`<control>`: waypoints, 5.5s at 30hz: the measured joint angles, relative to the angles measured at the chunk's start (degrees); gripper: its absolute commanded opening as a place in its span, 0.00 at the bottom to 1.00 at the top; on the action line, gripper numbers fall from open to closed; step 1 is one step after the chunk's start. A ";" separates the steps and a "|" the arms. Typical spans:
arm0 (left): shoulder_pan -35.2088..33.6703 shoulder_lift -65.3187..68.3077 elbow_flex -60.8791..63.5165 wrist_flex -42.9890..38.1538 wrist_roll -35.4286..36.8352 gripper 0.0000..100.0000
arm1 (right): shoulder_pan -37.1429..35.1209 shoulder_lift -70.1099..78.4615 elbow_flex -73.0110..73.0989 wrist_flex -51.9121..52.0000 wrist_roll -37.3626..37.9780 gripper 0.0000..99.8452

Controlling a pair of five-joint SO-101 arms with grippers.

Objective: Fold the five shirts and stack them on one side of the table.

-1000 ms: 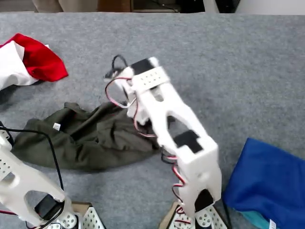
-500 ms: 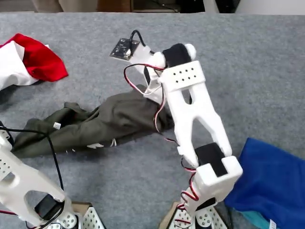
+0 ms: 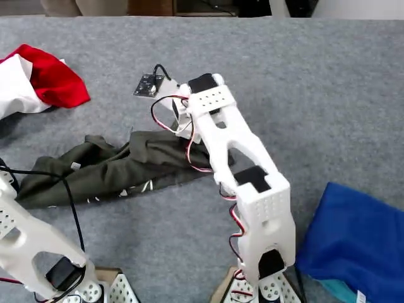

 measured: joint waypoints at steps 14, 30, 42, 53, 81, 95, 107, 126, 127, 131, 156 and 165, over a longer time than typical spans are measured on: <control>0.09 0.00 3.78 0.00 0.00 0.02 | 4.48 0.44 -21.01 16.88 -9.41 0.30; 1.23 -0.09 5.71 0.00 0.00 0.02 | -0.53 21.54 -38.68 23.21 -29.19 0.30; 1.23 -0.09 5.71 0.00 0.00 0.02 | -0.53 26.64 -49.41 24.79 -32.44 0.08; 1.23 -0.09 5.71 0.00 0.00 0.02 | -0.53 26.64 -50.02 24.79 -32.44 0.08; 1.23 -0.09 5.71 0.00 0.00 0.05 | -0.53 26.64 -59.16 24.79 -28.13 0.00; -4.57 -18.73 5.71 0.00 1.32 0.06 | 0.97 13.89 -66.99 24.97 -28.13 0.00; 12.84 -20.04 3.34 -2.29 29.80 0.07 | 4.48 6.42 -60.92 25.14 -24.53 0.00; 22.86 3.69 -25.58 -4.84 49.49 0.07 | 0.62 20.04 -57.23 25.14 -7.38 0.00; 23.47 3.78 -26.20 -4.84 49.93 0.07 | 0.62 20.92 -57.23 25.14 -6.59 0.00; 25.14 3.78 -26.64 -6.07 50.46 0.06 | 0.70 22.95 -57.32 25.14 -4.57 0.00; 21.27 13.45 -25.67 -3.25 50.37 0.07 | 2.55 29.01 -63.12 25.14 -4.22 0.00; 21.19 13.45 -25.67 -0.26 48.79 0.07 | 2.55 29.01 -63.12 25.14 -4.22 0.00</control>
